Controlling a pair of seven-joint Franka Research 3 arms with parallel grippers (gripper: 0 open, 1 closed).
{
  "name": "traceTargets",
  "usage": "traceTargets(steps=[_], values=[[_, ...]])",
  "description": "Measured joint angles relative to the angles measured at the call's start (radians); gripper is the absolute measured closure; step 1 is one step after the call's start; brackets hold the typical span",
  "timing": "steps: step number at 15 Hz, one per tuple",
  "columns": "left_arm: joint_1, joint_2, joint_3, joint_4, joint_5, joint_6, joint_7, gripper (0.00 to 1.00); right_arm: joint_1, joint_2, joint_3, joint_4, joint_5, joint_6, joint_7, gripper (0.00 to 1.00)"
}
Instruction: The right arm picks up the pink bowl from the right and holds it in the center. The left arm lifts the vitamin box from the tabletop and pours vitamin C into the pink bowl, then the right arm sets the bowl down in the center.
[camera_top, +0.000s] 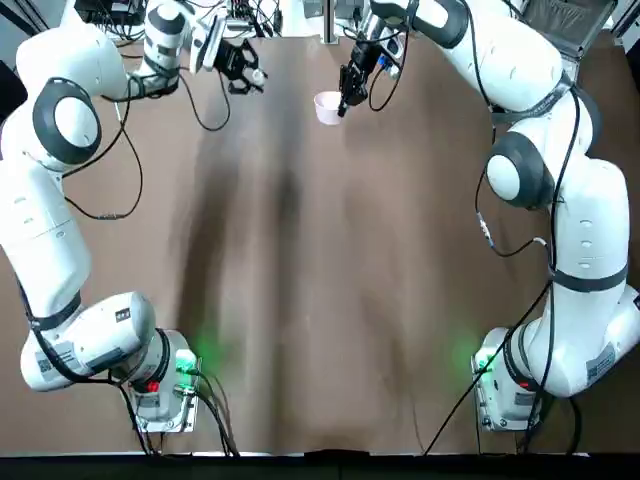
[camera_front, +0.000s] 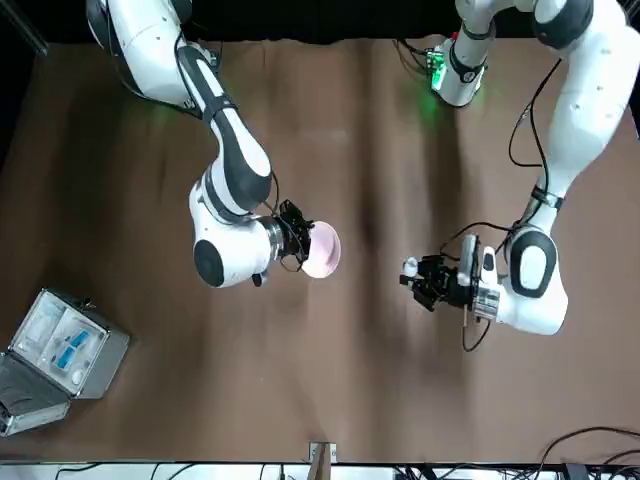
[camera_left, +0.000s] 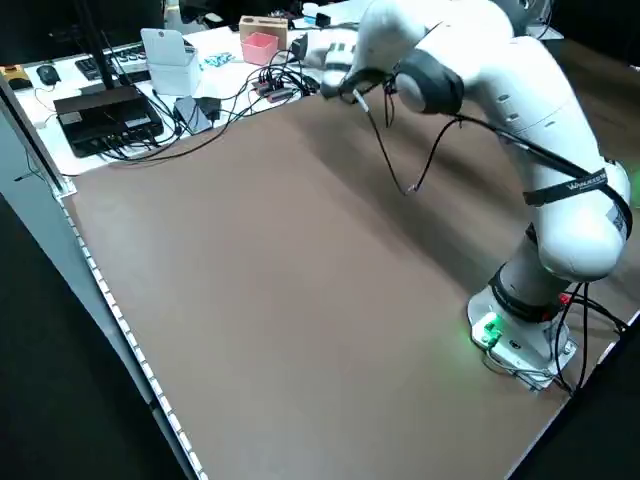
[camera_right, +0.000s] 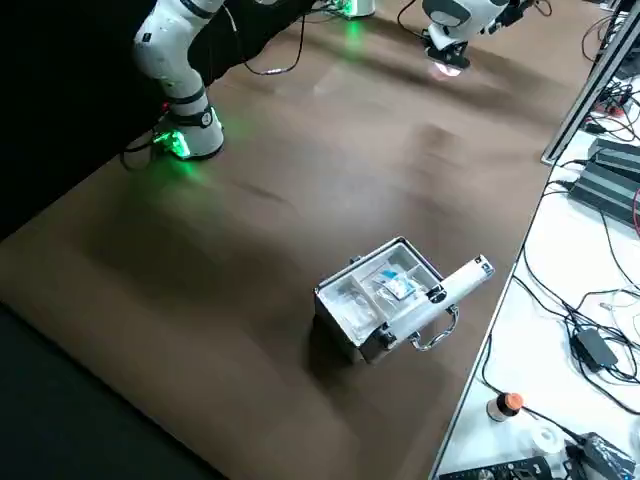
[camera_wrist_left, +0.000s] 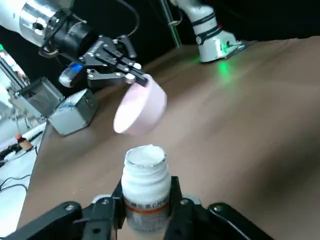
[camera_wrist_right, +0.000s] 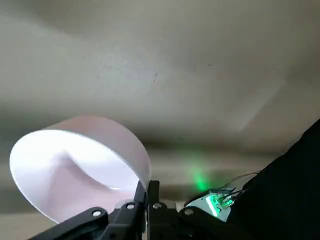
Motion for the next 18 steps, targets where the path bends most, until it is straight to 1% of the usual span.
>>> traceTargets(steps=[3, 6, 12, 15, 17, 18], values=[[-0.039, -0.043, -0.027, -0.001, 0.002, 0.07, -0.058, 0.64, 0.008, 0.014, 0.0, 0.019, 0.0, 0.0, 0.034, 0.97], [-0.06, -0.044, -0.055, -0.003, 0.004, 0.129, -0.06, 0.64, 0.009, 0.025, 0.0, 0.032, 0.0, 0.0, 0.043, 0.97], [-0.149, -0.051, -0.064, 0.009, 0.004, 0.244, -0.053, 0.64, 0.021, 0.028, 0.001, 0.038, 0.001, 0.0, 0.059, 0.97], [-0.197, -0.059, -0.064, 0.011, 0.005, 0.342, -0.045, 0.64, 0.027, 0.029, 0.001, 0.039, 0.001, 0.0, 0.061, 0.97], [-0.23, -0.06, -0.066, 0.013, 0.041, 0.435, -0.012, 0.64, 0.028, 0.029, 0.001, 0.039, 0.001, 0.0, 0.061, 0.97], [-0.238, -0.06, -0.066, 0.013, 0.05, 0.455, 0.013, 0.64, 0.028, 0.029, 0.001, 0.039, 0.001, 0.0, 0.062, 0.97]])
